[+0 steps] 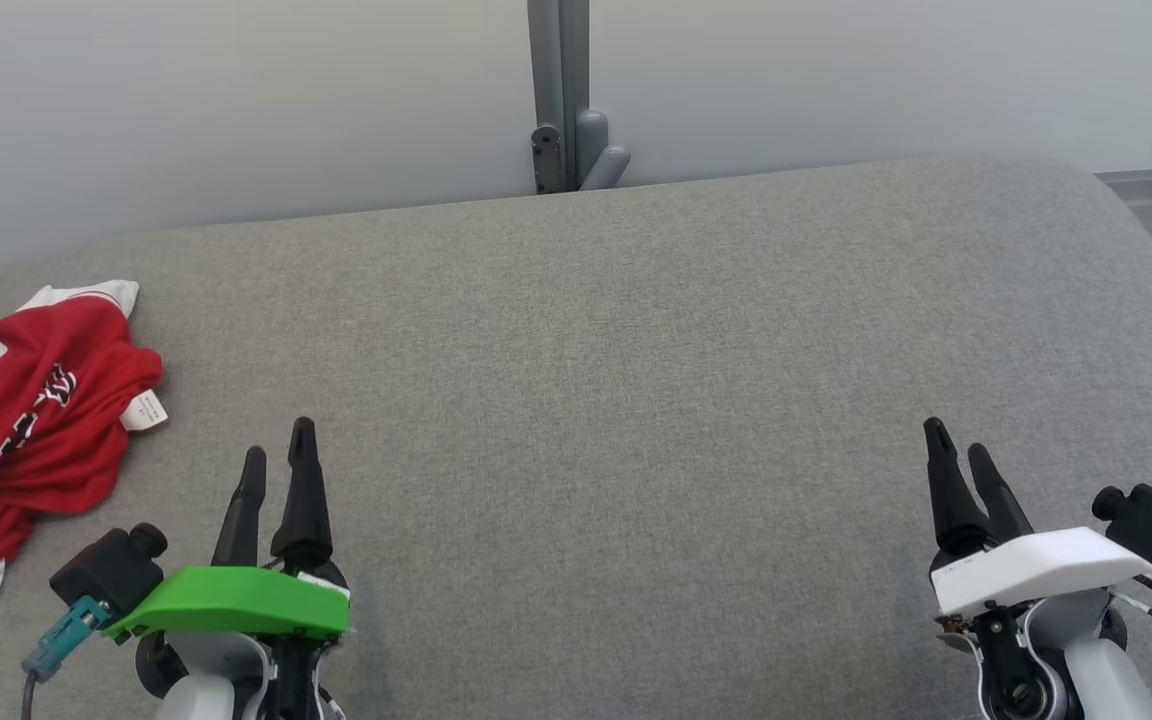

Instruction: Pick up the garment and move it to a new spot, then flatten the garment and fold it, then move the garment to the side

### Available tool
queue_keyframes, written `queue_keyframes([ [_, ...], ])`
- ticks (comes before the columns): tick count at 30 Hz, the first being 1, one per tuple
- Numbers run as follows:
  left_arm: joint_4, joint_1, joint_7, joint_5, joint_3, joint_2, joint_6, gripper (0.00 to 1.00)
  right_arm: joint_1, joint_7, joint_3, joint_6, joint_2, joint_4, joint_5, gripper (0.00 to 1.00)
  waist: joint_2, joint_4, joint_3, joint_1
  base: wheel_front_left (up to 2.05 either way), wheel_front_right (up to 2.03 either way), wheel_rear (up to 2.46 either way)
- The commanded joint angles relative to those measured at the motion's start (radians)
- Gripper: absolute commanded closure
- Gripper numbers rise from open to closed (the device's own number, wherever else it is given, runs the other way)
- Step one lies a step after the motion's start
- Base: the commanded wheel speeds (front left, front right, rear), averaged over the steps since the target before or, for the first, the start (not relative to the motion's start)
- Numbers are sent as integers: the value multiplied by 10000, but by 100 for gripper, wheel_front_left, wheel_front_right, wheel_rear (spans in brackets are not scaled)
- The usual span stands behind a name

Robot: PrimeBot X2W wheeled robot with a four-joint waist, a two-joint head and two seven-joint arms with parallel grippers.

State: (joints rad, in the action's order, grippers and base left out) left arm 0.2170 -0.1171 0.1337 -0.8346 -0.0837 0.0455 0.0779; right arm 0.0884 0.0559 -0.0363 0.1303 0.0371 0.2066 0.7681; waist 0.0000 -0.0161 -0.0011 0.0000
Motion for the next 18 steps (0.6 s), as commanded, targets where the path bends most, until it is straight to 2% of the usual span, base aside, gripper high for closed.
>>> queue_keyframes([
  [1, -185, -27, 75, 350, -24, 40, -27, 0, 31, 111, 71, 3, 89, -199, -299, 0, 0, -4, -1, 0, 0, 0, 0],
  [18, -533, 256, 447, 2535, -320, 49, -352, 0, -208, 701, 755, 4, 117, -698, -2403, 0, 0, -63, 10, 0, 0, 0, 0],
])
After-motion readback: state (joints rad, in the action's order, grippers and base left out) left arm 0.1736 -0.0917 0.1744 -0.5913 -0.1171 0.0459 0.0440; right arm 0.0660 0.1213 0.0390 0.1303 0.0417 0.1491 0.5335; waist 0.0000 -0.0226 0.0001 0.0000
